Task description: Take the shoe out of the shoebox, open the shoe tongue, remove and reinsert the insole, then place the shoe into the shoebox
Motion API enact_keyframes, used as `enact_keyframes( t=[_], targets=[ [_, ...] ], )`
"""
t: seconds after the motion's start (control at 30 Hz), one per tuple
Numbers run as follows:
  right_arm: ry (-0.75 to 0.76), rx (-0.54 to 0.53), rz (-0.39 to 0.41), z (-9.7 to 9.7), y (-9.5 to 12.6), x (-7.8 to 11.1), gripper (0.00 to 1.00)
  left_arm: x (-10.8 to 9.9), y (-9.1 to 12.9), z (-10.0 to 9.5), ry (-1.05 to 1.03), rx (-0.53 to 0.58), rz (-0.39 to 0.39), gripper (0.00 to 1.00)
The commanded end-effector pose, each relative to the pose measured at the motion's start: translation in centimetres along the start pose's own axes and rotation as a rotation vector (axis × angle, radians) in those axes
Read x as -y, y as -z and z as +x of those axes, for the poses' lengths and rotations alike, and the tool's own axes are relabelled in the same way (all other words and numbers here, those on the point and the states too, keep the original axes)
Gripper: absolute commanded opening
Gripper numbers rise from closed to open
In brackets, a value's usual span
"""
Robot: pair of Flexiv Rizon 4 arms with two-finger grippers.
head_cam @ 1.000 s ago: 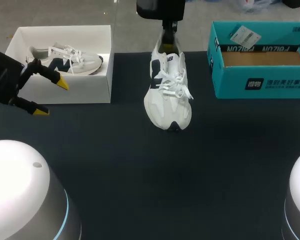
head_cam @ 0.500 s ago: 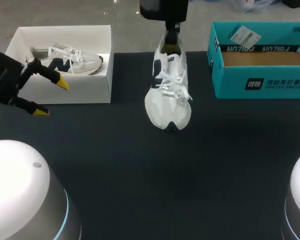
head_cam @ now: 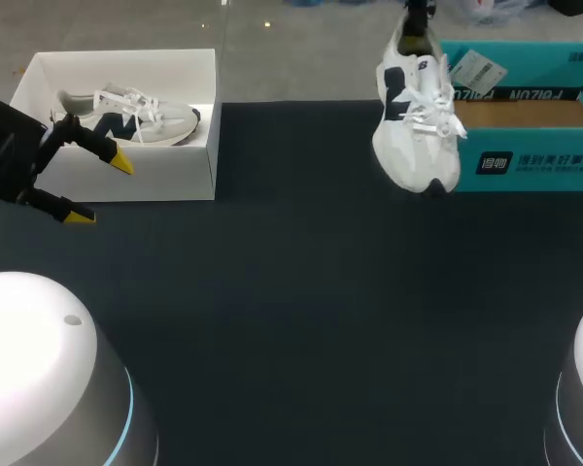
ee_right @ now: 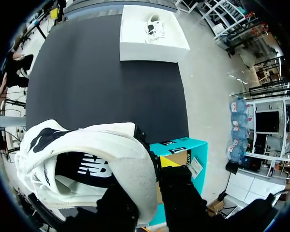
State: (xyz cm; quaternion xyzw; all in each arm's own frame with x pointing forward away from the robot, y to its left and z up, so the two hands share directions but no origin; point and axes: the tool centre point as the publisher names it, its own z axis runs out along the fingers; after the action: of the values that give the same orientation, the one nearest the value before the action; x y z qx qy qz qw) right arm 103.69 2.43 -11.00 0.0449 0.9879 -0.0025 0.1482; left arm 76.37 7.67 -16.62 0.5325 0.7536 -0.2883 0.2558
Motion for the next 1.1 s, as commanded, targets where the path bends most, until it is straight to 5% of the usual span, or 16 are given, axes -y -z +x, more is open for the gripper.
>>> enact_keyframes(
  t=[0.03, 0.1, 0.73, 0.9, 1.1],
  targets=[
    [0.023, -0.001, 0.012, -0.3, -0.8, 4.5, 0.0, 0.0, 0.0, 0.0, 0.001, -0.004, -0.001, 1.0],
    [-0.019, -0.025, 0.053, -0.8, -1.2, 5.7, 0.0, 0.0, 0.0, 0.0, 0.001, -0.004, -0.001, 1.0],
    [-0.019, -0.025, 0.053, -0.8, -1.2, 5.7, 0.0, 0.0, 0.0, 0.0, 0.001, -0.004, -0.001, 1.0],
    [-0.101, -0.039, 0.102, -5.1, -3.7, 11.9, 0.0, 0.0, 0.0, 0.0, 0.001, -0.004, -0.001, 1.0],
    [-0.189, -0.092, 0.042, -10.5, -3.7, 19.9, 0.0, 0.0, 0.0, 0.0, 0.001, -0.004, -0.001, 1.0]
  ],
)
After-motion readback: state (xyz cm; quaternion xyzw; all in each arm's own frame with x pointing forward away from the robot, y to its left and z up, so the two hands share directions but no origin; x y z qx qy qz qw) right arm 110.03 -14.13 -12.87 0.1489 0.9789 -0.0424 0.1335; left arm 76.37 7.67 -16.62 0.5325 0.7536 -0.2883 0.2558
